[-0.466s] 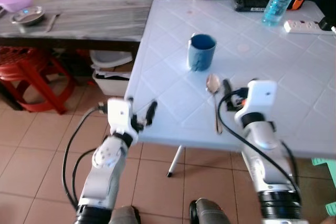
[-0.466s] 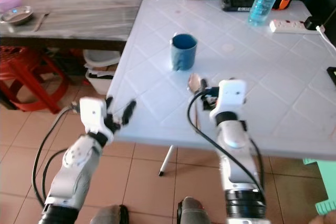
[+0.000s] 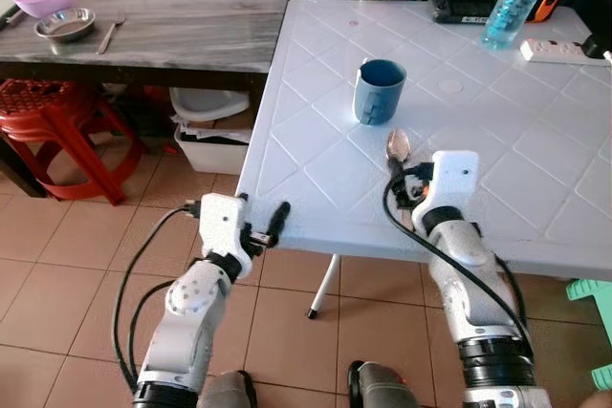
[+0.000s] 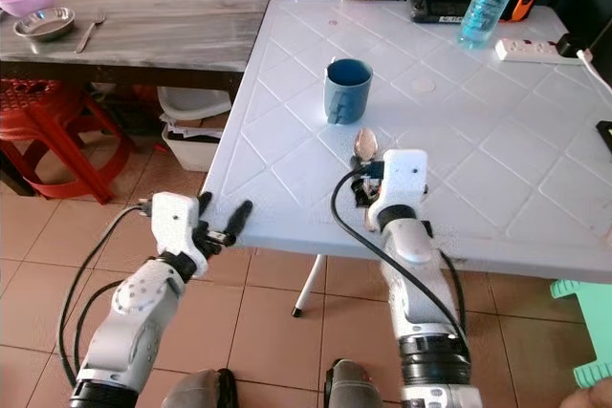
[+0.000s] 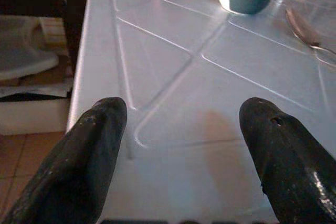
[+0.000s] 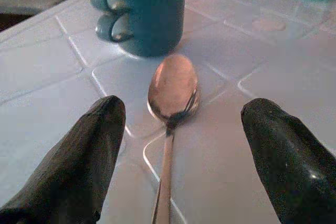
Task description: Setting the table
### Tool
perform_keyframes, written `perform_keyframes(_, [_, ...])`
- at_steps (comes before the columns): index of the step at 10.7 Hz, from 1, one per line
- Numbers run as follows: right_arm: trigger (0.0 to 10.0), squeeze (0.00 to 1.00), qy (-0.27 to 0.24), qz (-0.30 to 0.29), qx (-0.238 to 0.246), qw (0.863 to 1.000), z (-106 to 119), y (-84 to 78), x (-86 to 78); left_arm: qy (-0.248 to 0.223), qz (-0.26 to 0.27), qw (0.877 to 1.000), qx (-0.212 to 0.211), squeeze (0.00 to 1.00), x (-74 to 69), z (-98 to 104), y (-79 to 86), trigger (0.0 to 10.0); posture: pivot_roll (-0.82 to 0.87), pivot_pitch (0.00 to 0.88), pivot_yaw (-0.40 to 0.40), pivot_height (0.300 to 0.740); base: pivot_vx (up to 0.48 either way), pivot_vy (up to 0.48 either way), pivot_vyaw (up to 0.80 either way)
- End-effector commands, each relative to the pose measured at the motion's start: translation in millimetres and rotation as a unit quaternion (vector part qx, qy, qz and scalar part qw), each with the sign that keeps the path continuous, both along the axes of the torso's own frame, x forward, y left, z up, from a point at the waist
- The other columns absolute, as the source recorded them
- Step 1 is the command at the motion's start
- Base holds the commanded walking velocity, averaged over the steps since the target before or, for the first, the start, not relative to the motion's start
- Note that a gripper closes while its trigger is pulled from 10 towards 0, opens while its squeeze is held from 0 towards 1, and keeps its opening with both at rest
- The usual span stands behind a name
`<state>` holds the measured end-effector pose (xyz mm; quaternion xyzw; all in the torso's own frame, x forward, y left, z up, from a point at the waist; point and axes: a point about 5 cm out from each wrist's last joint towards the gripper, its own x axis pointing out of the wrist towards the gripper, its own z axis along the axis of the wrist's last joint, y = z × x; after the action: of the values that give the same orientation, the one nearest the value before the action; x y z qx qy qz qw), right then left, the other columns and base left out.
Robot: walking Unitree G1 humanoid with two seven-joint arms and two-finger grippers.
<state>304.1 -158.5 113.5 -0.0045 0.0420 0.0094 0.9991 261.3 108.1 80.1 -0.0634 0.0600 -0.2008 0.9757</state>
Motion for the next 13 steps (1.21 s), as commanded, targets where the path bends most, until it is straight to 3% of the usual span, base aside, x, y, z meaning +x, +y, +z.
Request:
perform_keyframes(1, [10.0,0.0,0.005,0.008,0.003,1.0,1,4.5,2.9,0.0,-0.009,1.0,0.0,0.0,-2.2,2,-0.6,10.0,-0.09,0.128,0.05,0.74,0.0,0.0,0.0])
perform_keyframes(5, [10.0,0.0,0.031,0.001,0.019,0.999,-1,1.0,11.2,0.005,-0.034,0.999,-0.002,0.0,-7.2,2,0.0,10.0,-0.08,0.154,0.059,0.74,0.0,0.0,0.0])
perform_keyframes(10, [9.9,0.0,0.102,0.022,0.041,0.994,-18,14.1,9.7,0.007,-0.039,0.999,0.0,0.0,-10.3,4,3.7,10.0,-0.06,0.168,0.065,0.74,0.0,0.0,0.0])
perform_keyframes(13, [10.0,0.0,0.095,0.017,0.032,0.995,-16,15.5,2.6,0.007,-0.041,0.999,0.002,0.0,-10.2,5,4.9,10.0,-0.06,0.17,0.063,0.74,0.0,0.0,0.0])
